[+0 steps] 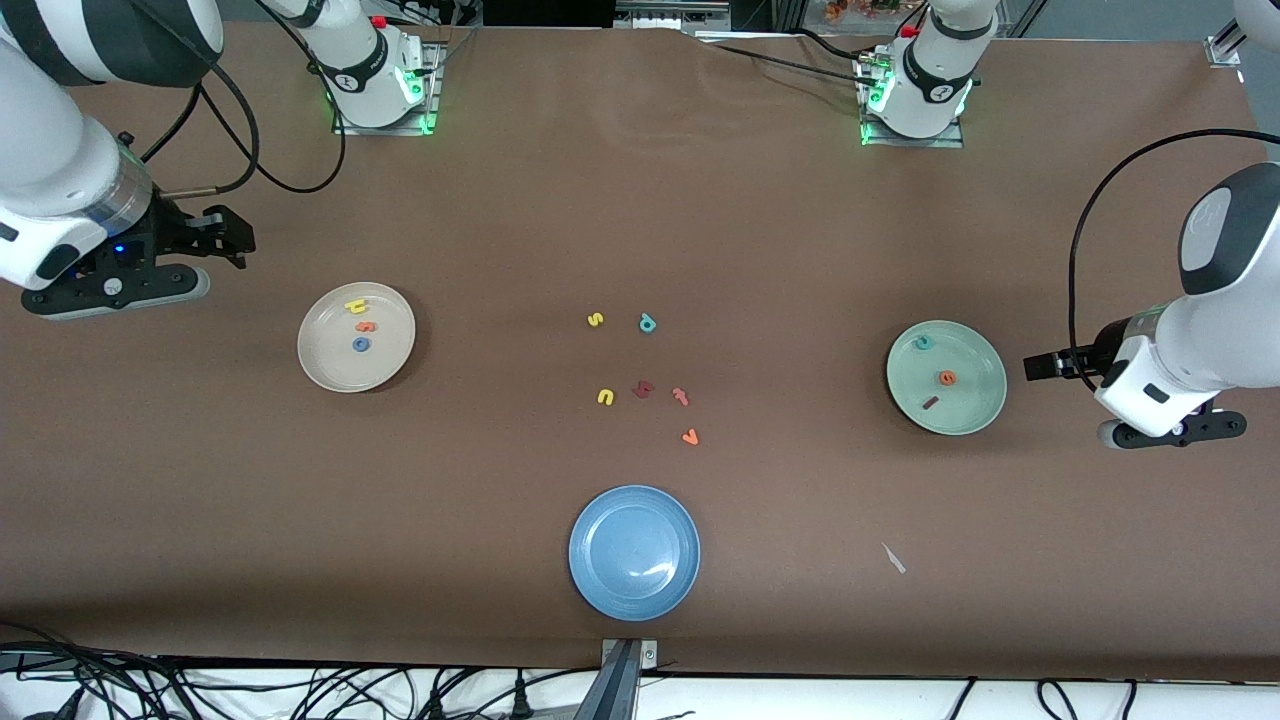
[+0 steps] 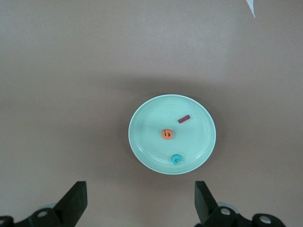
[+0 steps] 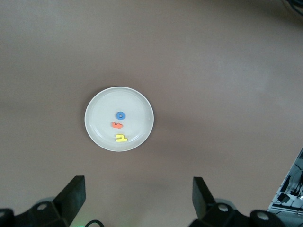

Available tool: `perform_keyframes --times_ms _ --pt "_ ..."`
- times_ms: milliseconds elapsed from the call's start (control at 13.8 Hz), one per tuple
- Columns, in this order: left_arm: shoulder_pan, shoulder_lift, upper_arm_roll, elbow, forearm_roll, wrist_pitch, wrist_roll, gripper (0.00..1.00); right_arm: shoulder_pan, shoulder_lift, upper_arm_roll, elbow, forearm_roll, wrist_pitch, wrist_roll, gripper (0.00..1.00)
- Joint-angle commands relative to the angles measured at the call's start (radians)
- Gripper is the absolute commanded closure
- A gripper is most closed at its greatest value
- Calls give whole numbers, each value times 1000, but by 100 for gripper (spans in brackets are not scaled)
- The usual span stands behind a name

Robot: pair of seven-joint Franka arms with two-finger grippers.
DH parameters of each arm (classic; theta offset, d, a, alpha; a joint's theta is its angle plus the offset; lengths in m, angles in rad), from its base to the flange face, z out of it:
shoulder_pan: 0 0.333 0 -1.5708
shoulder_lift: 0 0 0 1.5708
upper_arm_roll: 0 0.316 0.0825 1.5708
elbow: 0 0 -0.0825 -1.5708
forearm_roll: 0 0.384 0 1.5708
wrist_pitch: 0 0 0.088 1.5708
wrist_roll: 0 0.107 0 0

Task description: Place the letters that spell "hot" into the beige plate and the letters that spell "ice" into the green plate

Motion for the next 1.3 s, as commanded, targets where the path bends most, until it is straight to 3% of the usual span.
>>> perform_keyframes --times_ms 0,580,797,1232 --pt "-4 -6 5 -2 2 6 18 0 5 12 9 28 -14 -32 7 0" --pt "-2 1 5 0 2 13 18 0 -22 -1 13 7 31 -19 30 0" --pt "-2 2 6 0 2 24 18 0 -183 -1 149 5 77 -12 28 0" --pt "-2 4 6 -2 2 26 18 0 -186 0 150 2 80 -34 28 0"
